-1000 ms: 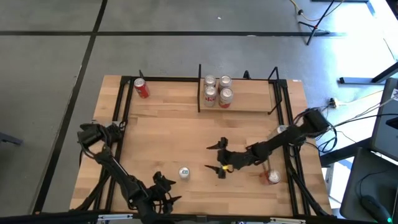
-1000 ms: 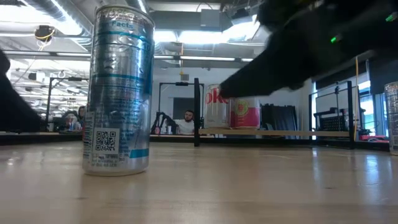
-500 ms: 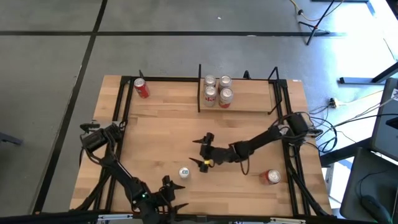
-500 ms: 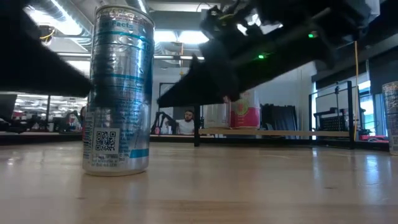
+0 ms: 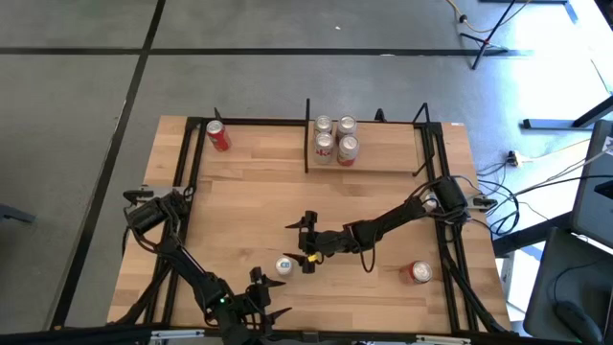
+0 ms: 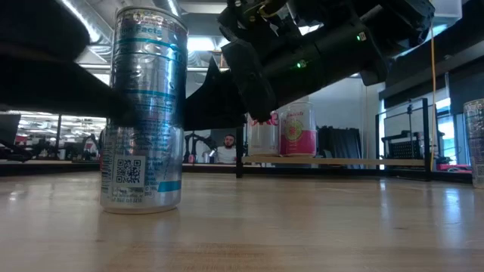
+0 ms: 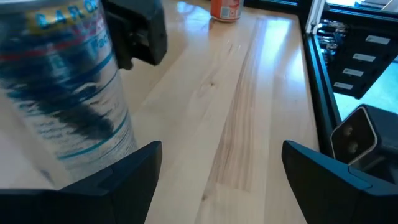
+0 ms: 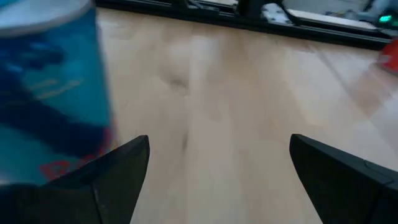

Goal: Place canned beverage on shelf
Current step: Put the bottom blue soda can on the shelf

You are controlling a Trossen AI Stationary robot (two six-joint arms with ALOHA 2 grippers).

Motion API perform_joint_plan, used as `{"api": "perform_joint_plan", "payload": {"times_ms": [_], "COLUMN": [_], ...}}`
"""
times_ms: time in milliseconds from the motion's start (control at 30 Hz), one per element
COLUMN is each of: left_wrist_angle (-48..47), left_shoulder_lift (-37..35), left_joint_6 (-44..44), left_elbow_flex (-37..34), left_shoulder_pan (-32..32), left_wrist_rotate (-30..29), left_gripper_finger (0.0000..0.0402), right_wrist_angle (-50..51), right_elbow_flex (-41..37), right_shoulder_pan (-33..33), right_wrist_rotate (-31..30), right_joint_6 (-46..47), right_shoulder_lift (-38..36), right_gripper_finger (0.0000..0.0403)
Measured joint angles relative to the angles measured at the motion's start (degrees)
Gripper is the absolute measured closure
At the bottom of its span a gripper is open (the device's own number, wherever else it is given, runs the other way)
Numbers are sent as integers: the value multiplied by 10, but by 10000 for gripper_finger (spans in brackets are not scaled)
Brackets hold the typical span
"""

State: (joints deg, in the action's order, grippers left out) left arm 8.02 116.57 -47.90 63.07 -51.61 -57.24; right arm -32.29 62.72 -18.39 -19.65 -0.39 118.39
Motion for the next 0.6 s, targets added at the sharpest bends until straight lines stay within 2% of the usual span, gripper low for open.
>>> {"api": "perform_joint_plan", "payload": {"times_ms": [100, 233, 600], "left_wrist_angle": [-1, -23, -168], "left_shoulder_lift": [0, -1, -2], "left_joint_6": [0, -17, -177], "left_elbow_flex": [0, 0, 0], "left_shoulder_pan": [-12, -21, -21], "left_wrist_rotate": [-22, -51, -62], "left_gripper_finger": [86, 86, 86], "right_wrist_angle": [8, 16, 61], "right_elbow_flex": [0, 0, 19], "right_shoulder_pan": [-4, -18, -56], "right_wrist_rotate": [19, 10, -23], "right_joint_6": [15, 19, 27], "right_shoulder_lift": [0, 0, -5], "right_gripper_finger": [31, 31, 31]}}
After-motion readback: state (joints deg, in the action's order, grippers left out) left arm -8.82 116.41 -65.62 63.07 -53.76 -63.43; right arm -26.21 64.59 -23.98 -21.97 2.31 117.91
